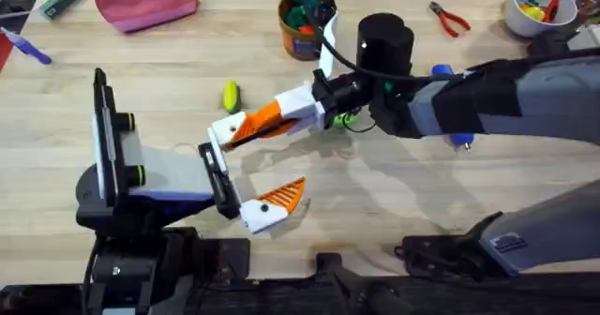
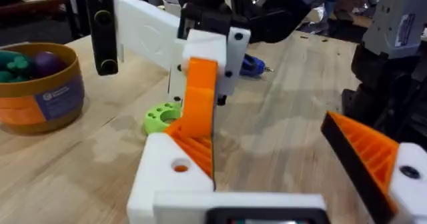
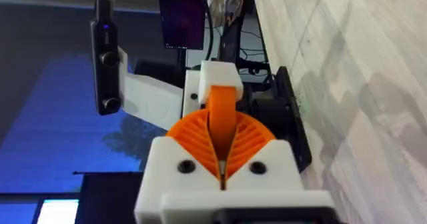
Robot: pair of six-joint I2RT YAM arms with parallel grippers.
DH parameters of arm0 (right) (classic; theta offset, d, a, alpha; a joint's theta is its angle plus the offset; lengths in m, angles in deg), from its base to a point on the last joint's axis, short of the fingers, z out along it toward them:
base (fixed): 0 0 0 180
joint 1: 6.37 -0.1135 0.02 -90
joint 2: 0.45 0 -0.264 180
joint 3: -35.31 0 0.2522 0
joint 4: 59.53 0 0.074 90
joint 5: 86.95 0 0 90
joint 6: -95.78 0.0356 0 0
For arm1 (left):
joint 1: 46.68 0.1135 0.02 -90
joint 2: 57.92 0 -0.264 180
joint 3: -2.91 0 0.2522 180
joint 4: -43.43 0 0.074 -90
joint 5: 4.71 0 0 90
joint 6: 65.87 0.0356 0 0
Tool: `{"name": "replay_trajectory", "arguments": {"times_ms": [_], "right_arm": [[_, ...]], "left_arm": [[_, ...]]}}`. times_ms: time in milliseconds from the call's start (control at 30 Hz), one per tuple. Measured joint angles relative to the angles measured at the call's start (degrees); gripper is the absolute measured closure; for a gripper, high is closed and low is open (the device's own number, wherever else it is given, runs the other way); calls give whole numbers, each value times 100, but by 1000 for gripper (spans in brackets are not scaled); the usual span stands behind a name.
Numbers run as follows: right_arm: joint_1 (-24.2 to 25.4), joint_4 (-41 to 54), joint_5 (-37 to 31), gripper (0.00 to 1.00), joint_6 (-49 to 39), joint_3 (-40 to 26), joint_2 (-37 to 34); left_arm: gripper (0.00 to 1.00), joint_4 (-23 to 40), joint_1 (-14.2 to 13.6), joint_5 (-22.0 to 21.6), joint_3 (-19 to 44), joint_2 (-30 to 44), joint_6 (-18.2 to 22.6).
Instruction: Pick up the gripper from the table and insert it into the empty holder that is missing its gripper. Then pick up a screw, insert it into the mounting hole, and use the screwdriver to tighten it. Finally, clean up the table by picking up the vegetable and placing it into the bucket.
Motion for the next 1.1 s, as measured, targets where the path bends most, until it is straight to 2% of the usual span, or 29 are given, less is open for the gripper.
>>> {"name": "replay_trajectory", "arguments": {"times_ms": [33, 200, 233, 267, 400, 633, 800, 900, 1000, 1100], "right_arm": [[0, 1, 0, 968, 10, 0, 0], [0, -2, -177, 298, 18, 2, 0], [0, -2, -193, 199, 17, 2, 0], [0, -4, -201, 144, 16, 2, 0], [0, -2, -244, 90, 17, 2, 0], [36, 10, -284, 78, -5, 2, 17], [412, 558, -383, 73, -206, 31, 621], [790, 1733, -551, 71, -679, 9, 1288], [1157, 3504, -745, 70, -1385, -194, 1805], [1463, 5425, -1058, 69, -2278, -669, 2108]], "left_arm": [[15, 0, 0, -3, 1, 2, 2], [15, 4, -7, 40, 2, 0, 2], [16, 4, -7, 42, 1, 2, 2], [15, 4, -7, 42, 2, 1, 2], [15, 4, -7, 42, 2, 2, 2], [14, 4, -7, 42, 2, 0, 2], [14, 4, -7, 42, 0, 2, 2], [14, 4, -7, 42, 1, 2, 2], [14, 4, -7, 42, 2, 1, 2], [15, 4, -7, 42, 2, 2, 2]]}}
